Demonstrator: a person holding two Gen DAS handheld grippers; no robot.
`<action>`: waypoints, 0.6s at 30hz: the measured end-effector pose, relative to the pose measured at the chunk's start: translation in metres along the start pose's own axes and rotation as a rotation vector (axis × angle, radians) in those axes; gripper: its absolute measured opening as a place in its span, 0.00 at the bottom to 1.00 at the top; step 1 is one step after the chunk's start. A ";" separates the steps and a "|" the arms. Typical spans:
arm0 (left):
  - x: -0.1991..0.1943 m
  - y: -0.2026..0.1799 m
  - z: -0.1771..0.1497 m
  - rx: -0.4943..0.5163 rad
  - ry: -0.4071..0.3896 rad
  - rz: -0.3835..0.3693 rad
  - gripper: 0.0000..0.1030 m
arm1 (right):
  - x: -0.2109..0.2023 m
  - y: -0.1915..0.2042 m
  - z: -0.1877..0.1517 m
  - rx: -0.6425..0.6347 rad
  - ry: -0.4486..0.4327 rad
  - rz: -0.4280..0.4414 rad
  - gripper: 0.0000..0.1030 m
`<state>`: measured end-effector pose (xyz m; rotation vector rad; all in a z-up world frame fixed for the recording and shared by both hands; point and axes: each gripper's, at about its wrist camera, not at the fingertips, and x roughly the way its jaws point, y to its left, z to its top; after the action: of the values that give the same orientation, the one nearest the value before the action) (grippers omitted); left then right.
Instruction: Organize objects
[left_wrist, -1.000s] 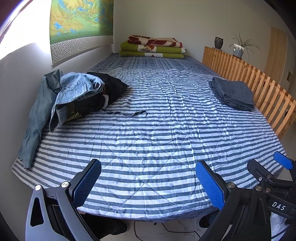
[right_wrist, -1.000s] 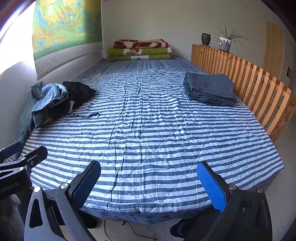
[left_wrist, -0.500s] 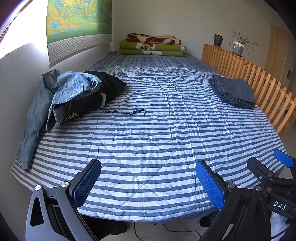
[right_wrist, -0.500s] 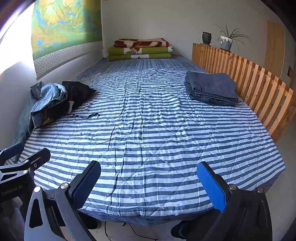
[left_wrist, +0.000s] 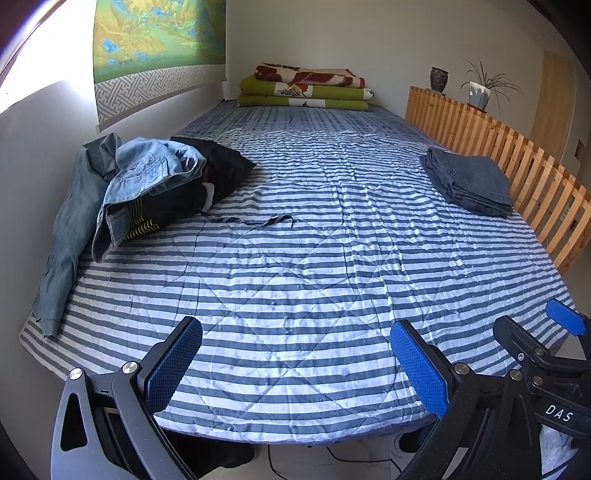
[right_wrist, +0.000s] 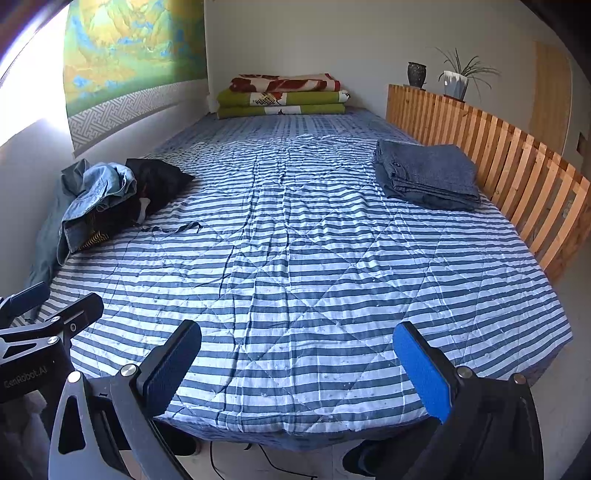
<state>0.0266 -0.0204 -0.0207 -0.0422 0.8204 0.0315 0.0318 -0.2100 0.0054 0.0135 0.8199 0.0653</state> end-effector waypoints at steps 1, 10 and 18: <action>0.001 0.001 0.000 -0.002 0.001 0.000 1.00 | 0.000 0.000 0.000 -0.001 0.002 0.001 0.99; 0.005 0.011 0.002 -0.013 -0.002 0.008 1.00 | 0.003 0.009 0.001 -0.016 0.011 0.003 0.99; 0.006 0.016 0.005 -0.013 -0.007 0.011 1.00 | 0.005 0.014 0.003 -0.019 0.012 0.006 0.99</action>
<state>0.0332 -0.0040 -0.0222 -0.0498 0.8132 0.0471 0.0365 -0.1955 0.0040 -0.0027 0.8311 0.0786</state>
